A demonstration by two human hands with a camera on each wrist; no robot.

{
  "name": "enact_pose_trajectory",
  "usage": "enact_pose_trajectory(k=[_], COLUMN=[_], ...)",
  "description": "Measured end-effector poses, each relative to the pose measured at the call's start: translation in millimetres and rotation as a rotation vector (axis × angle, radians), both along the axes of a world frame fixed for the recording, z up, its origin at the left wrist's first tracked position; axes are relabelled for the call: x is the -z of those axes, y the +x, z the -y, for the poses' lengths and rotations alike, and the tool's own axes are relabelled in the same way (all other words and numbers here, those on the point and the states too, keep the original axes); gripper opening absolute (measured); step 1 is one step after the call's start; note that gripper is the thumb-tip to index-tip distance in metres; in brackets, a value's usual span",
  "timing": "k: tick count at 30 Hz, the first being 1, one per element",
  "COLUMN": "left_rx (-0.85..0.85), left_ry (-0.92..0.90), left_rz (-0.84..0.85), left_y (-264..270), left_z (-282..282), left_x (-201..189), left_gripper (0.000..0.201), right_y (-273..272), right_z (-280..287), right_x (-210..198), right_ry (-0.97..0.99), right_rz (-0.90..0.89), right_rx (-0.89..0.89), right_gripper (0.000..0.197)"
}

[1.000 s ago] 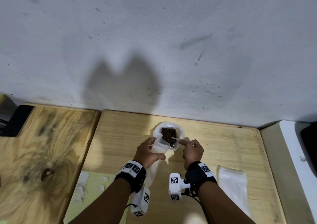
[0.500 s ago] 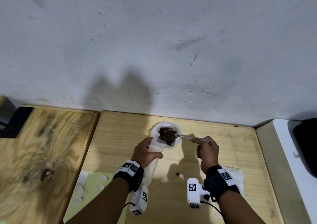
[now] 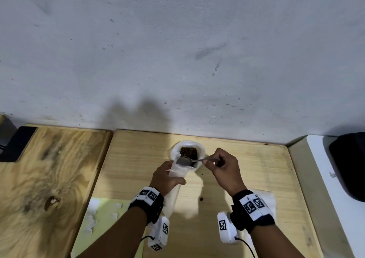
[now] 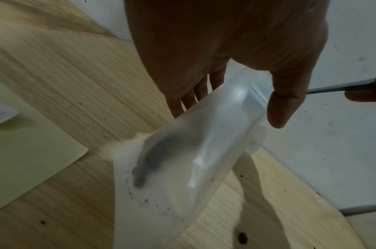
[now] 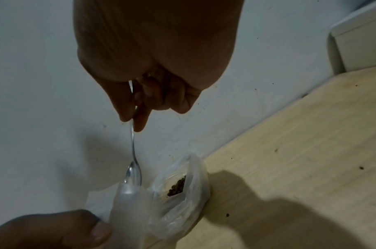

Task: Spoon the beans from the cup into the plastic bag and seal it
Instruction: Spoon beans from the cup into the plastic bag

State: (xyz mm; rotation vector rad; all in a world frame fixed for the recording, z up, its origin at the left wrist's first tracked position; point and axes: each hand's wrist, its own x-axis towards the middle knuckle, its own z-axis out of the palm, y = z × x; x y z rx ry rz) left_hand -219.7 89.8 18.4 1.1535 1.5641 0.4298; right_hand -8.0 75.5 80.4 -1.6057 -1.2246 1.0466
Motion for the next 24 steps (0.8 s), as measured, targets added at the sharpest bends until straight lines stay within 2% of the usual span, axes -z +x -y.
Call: enact_pose_trajectory(k=[4,7,11,14,24], left_rx=[0.014,0.003,-0.003,-0.009,-0.012], left_ry=[0.003,-0.004,-0.01,-0.015,-0.019], left_rz=[-0.001,-0.001,0.006,0.006,-0.012], left_y=[0,-1,0,1,3], left_z=[0,-1,-3,-5,-13], left_x=[0,1,2,4,5], left_gripper=[0.085,0.079,0.083,0.08,0.081], right_y=[7,8,1,-4,-21], right_z=[-2,-5,-9,-12,-19], right_x=[5,13,33,50,70], right_ry=[0.024,0.008,-0.036,-0.078,-0.262], right_rz=[-0.064,0.03,0.214,0.253,0.009], right_rx=[0.191,0.317,0.325,0.299,0.374], right_gripper=[0.037,0.033,0.032,0.03,0.038])
